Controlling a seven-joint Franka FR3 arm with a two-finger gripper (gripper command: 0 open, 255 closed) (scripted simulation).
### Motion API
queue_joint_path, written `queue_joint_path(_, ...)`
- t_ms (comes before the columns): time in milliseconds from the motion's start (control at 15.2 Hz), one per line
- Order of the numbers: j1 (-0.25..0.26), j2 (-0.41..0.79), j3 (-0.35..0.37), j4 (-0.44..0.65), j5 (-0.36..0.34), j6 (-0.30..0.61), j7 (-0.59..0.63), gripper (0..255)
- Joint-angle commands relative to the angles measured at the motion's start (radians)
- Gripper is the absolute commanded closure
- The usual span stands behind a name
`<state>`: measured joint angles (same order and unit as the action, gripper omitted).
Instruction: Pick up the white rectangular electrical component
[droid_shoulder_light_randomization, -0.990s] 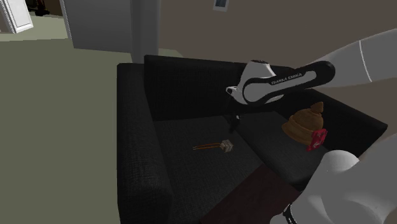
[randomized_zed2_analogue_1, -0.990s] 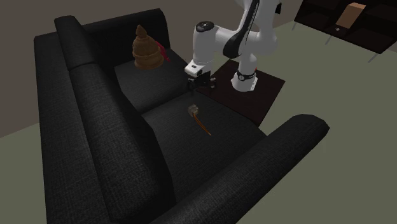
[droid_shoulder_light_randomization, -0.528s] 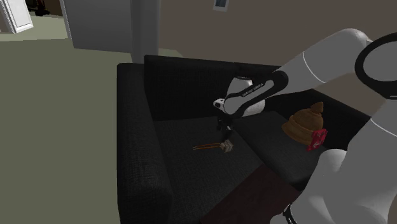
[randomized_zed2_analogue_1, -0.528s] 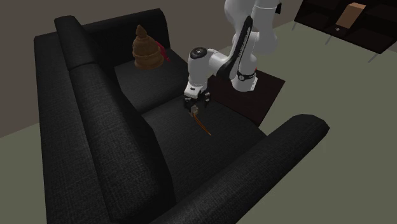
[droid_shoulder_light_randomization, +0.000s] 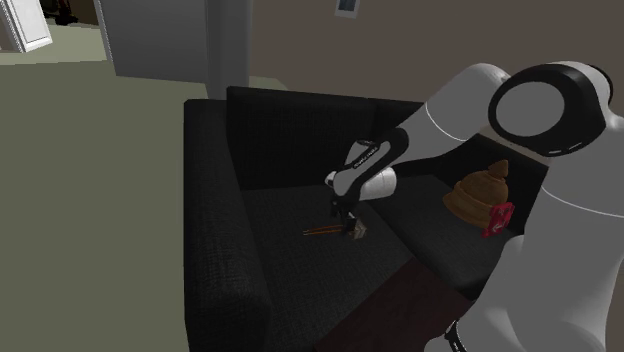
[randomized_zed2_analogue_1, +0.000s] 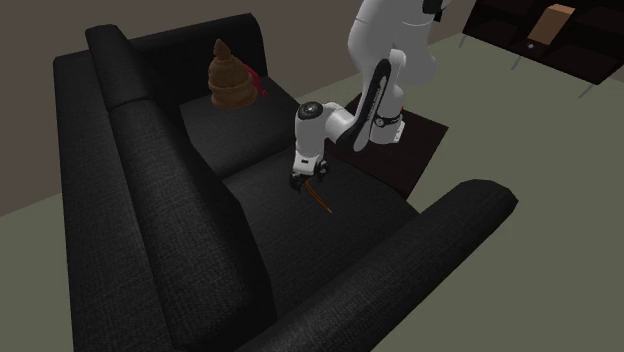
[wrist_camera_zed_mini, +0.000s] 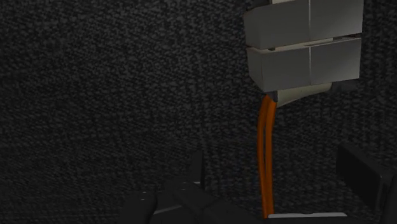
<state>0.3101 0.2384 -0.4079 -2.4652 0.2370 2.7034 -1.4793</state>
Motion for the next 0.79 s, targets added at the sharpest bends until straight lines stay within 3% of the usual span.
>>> queue_joint_path(0, -0.010, 0.030, 0.018, 0.005, 0.030, 0.023, -0.020, 0)
queue_joint_path(198, -0.021, 0.053, 0.034, 0.008, 0.053, 0.041, -0.037, 0)
queue_joint_path(264, -0.022, 0.053, 0.034, 0.007, 0.054, 0.043, -0.039, 255)
queue_joint_path(726, -0.022, 0.054, 0.034, 0.007, 0.054, 0.042, -0.039, 255)
